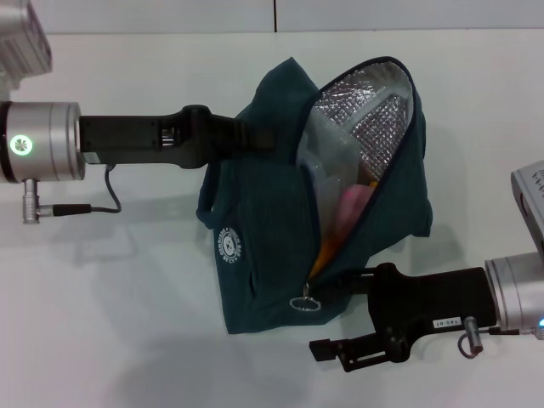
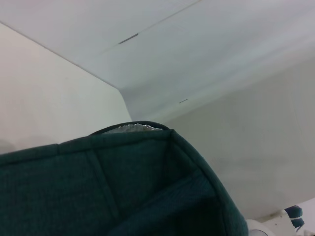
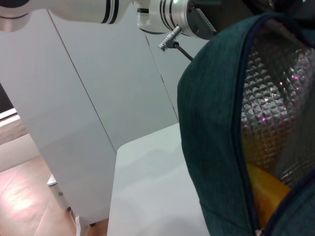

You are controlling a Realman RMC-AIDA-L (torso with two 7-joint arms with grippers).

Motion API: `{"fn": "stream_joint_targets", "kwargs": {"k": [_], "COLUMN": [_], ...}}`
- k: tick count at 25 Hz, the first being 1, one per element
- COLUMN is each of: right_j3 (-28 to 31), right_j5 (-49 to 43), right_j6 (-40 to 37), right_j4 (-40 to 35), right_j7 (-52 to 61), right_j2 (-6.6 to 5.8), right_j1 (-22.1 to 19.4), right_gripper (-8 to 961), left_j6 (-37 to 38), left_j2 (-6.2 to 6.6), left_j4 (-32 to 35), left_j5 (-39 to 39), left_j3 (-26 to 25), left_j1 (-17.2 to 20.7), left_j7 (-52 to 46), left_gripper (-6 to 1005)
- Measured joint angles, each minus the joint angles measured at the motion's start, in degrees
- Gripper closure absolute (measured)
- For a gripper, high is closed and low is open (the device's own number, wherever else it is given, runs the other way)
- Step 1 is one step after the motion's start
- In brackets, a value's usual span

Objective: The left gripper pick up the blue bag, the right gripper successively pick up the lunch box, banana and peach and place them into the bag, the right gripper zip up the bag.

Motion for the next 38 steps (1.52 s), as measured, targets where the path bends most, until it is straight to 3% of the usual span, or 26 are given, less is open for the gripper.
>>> {"fn": "stream_joint_targets", "kwargs": {"k": [11,14,23,29,38], "right_j3": [-0.24,-0.33,-4.52,-4.67,-4.62], "right_j5": [1.06,1.28,2.80,3.37,3.36], "right_j6": [0.73,1.11,3.56,4.01,4.78], "right_j4": [-0.30,-0.28,-0.59,-0.75,-0.80], "right_j7": [-0.02,-0.03,-0.06,-0.09,-0.07], "right_j2": [0.00,0.01,0.00,0.00,0.00], "right_j1": [0.01,0.01,0.01,0.01,0.31], "right_gripper": [276,524,617,621,707], "left_j6": [-0.06,-0.09,-0.15,-0.16,-0.16], "left_j2": [-0.66,-0.86,-1.20,-1.19,-1.16], "left_j4": [-0.38,-0.39,-0.48,-0.50,-0.50], "left_j5": [-0.01,-0.01,0.00,0.00,0.01], "left_j3": [0.01,-0.01,0.02,0.02,0.02], "left_j1": [-0.03,-0.08,-0.25,-0.30,-0.38], "left_j7": [0.06,0.06,0.14,0.15,0.15], "left_gripper": [954,953,952,951,949]}}
